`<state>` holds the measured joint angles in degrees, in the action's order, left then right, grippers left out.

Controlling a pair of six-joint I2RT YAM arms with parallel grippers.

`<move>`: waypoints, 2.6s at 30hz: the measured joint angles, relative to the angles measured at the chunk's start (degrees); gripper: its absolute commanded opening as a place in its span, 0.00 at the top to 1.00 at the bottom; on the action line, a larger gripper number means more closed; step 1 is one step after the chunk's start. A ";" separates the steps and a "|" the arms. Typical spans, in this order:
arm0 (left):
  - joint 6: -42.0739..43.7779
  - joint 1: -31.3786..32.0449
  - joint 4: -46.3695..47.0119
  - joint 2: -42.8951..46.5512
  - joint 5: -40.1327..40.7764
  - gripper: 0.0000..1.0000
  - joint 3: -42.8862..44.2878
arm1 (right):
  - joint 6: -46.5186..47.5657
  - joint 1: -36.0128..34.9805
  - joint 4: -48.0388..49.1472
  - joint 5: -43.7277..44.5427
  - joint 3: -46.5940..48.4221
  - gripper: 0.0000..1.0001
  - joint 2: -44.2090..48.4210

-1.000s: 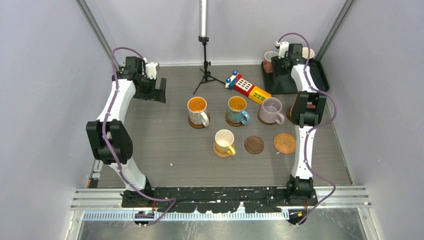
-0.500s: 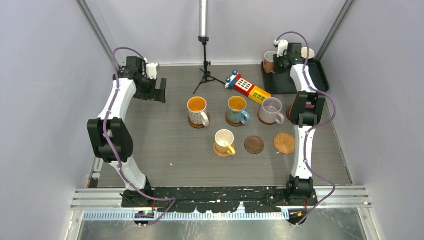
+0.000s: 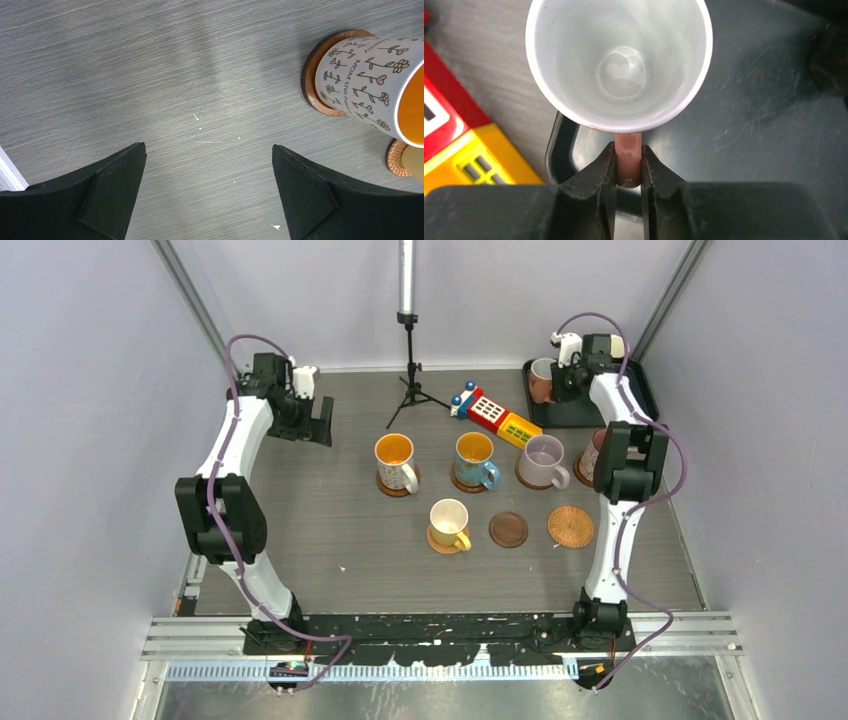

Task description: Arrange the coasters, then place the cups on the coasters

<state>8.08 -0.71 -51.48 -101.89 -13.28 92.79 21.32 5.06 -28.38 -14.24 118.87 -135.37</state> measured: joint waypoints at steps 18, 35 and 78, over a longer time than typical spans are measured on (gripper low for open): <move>0.00 0.00 0.22 -1.38 -0.44 0.00 0.00 | 3.06 0.68 -6.64 -1.29 -9.57 0.61 8.41; -0.04 0.00 0.26 -1.40 -0.42 0.00 0.00 | 6.21 -0.07 -11.98 -0.11 -2.89 0.66 3.80; -3.63 0.00 4.94 7.04 -4.63 0.00 -9.07 | -11.23 -0.09 9.92 -22.69 -53.40 1.00 64.50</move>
<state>4.45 -0.71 -46.54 -94.85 -17.91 83.72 10.09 4.97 -18.46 -36.93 65.47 -70.87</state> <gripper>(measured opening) 0.996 0.242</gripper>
